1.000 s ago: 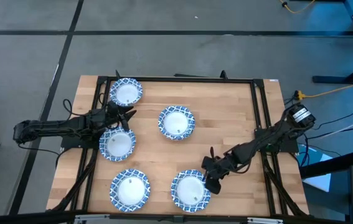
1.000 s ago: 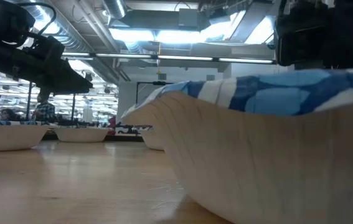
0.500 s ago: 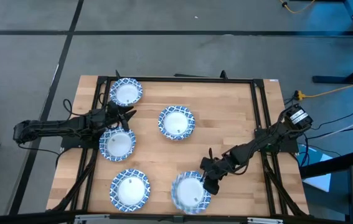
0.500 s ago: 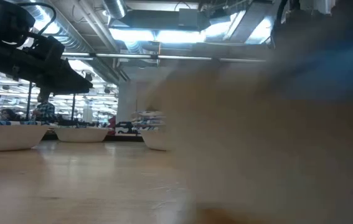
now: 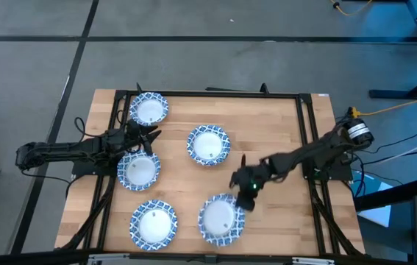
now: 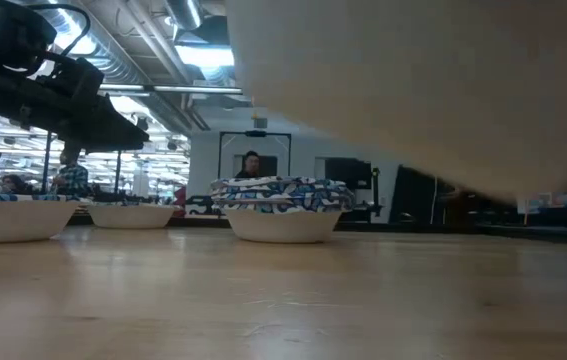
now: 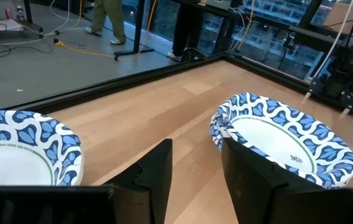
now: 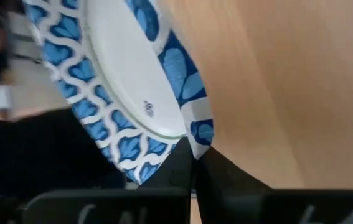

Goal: Nest bowls inside each other
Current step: Stack the white bowl on top of the white bowl

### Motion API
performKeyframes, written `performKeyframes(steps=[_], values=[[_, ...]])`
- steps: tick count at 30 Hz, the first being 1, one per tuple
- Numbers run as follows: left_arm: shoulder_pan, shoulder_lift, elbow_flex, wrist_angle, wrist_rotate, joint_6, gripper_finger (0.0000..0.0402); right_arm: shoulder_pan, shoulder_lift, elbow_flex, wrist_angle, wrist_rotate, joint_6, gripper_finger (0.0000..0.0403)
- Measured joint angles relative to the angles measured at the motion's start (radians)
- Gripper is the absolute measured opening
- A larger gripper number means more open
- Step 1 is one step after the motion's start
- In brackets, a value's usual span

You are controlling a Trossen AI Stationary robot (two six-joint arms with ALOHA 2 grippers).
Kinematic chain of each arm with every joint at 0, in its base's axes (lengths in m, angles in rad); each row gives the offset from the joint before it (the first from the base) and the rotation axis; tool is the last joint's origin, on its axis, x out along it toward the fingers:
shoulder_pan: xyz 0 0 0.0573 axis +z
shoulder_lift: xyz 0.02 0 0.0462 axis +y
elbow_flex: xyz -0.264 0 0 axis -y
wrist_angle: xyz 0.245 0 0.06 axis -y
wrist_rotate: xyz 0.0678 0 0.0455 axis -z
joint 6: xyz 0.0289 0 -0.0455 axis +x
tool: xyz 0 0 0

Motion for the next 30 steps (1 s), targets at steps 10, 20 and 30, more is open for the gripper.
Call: performKeyframes(steps=[10, 20, 30], values=[[0.000, 0.000, 0.000, 0.000, 0.000, -0.018, 0.0133, -0.355, -0.147, 0.000, 0.002, -0.115, -0.127, 0.0005], [0.000, 0.000, 0.000, 0.000, 0.000, -0.022, 0.0133, -0.666, -0.148, 0.001, 0.037, -0.124, -0.210, 0.0005], [0.000, 0.000, 0.000, 0.000, -0.002, -0.022, 0.0133, -0.746, -0.051, 0.002, 0.074, -0.144, -0.239, 0.0008]])
